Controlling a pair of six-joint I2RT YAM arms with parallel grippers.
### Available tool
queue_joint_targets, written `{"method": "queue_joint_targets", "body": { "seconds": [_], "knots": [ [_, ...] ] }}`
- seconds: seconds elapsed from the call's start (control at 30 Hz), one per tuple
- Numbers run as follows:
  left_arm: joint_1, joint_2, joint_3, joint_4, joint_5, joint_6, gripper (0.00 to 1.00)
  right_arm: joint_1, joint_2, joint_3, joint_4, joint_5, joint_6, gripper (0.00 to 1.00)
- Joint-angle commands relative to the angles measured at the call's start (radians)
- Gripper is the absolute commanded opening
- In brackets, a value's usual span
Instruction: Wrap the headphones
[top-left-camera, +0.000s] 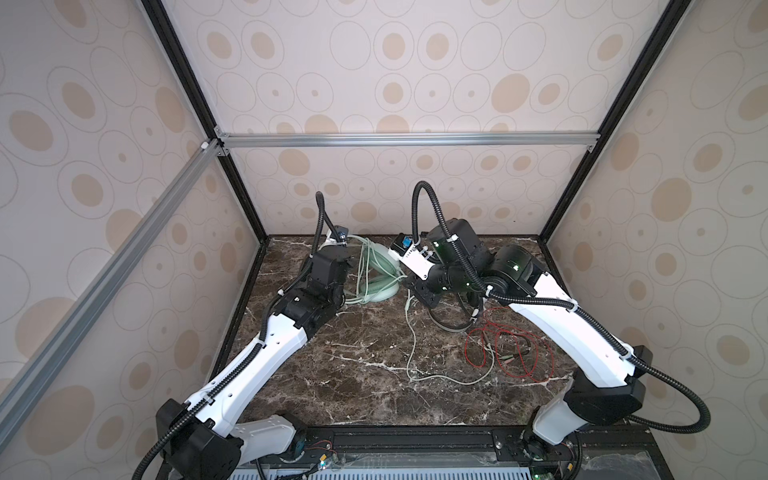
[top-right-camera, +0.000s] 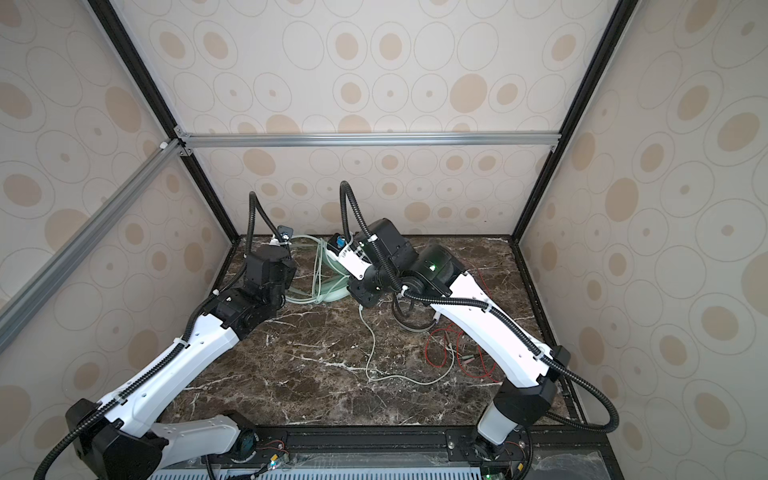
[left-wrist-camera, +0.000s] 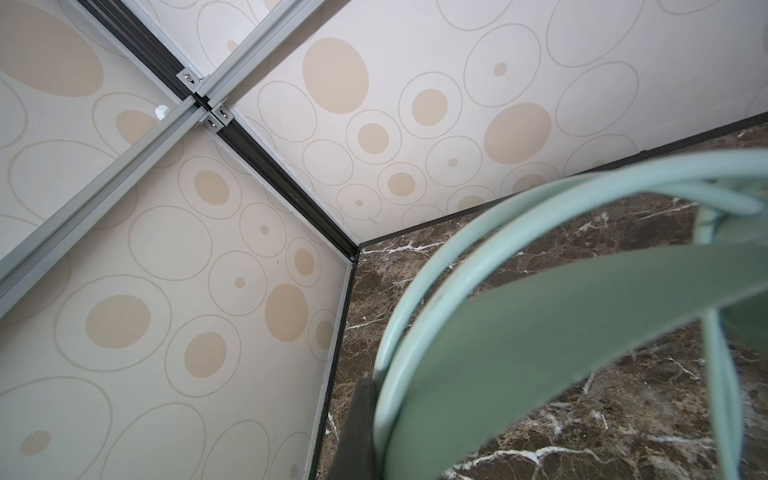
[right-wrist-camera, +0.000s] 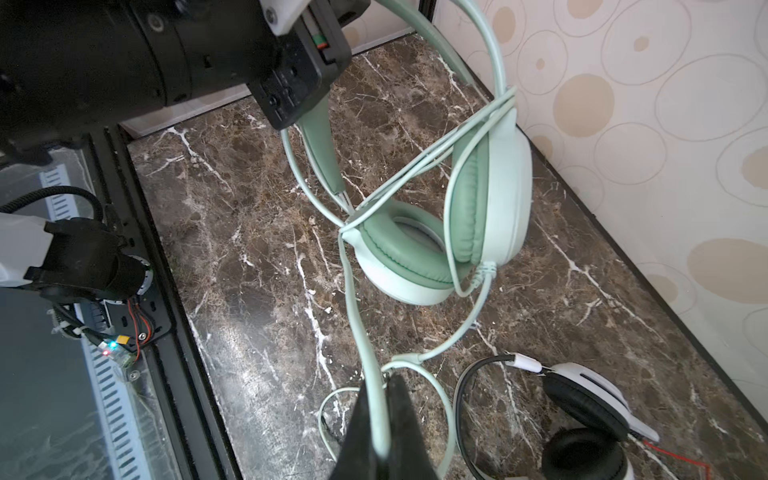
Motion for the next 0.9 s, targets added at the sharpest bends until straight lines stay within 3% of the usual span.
{"method": "queue_joint_targets", "body": {
  "seconds": [0.0, 0.23, 0.53, 0.87],
  "knots": [
    [-0.001, -0.023, 0.008, 0.039, -0.047, 0.015, 0.0, 0.01, -0.061, -0.018, 0.024, -0.013, 0.048, 0.0],
    [-0.001, -0.036, -0.004, 0.046, -0.045, 0.049, 0.0, 0.01, -0.056, 0.026, -0.08, 0.093, -0.01, 0.0],
    [-0.001, -0.037, -0.027, -0.028, 0.136, 0.049, 0.0, 0.008, 0.026, 0.159, -0.211, 0.219, -0.172, 0.0],
    [-0.011, -0.056, -0.032, -0.11, 0.417, 0.063, 0.0, -0.026, 0.091, 0.25, -0.162, 0.137, -0.296, 0.0]
  ]
}}
